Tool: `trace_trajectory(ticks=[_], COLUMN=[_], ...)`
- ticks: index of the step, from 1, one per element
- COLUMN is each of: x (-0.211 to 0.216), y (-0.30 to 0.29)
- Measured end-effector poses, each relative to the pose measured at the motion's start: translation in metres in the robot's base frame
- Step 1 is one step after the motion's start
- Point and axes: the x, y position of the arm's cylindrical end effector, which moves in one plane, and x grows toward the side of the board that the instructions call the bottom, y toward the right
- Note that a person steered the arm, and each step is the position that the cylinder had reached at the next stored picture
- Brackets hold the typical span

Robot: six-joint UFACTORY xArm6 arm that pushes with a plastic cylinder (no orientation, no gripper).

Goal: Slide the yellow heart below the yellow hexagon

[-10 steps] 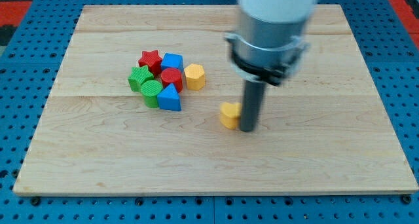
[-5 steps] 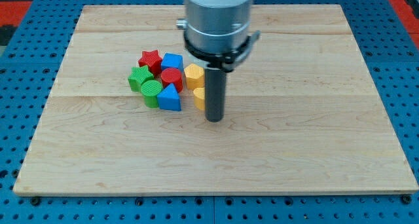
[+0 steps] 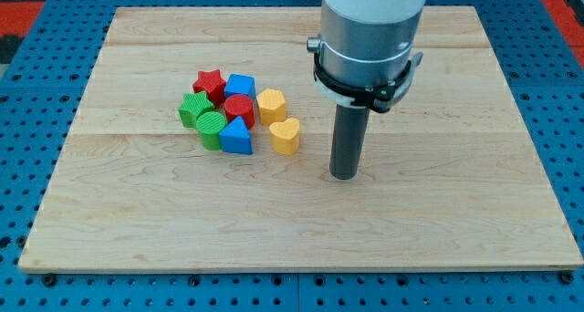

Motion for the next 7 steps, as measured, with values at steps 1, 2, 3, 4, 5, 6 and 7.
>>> trace_trajectory(ticks=[1, 2, 3, 4, 5, 6, 7], x=[-0.006, -0.007, -0.009, -0.006, 0.004, -0.02, -0.045], y=[-0.022, -0.041, -0.059, -0.054, -0.014, -0.014, -0.027])
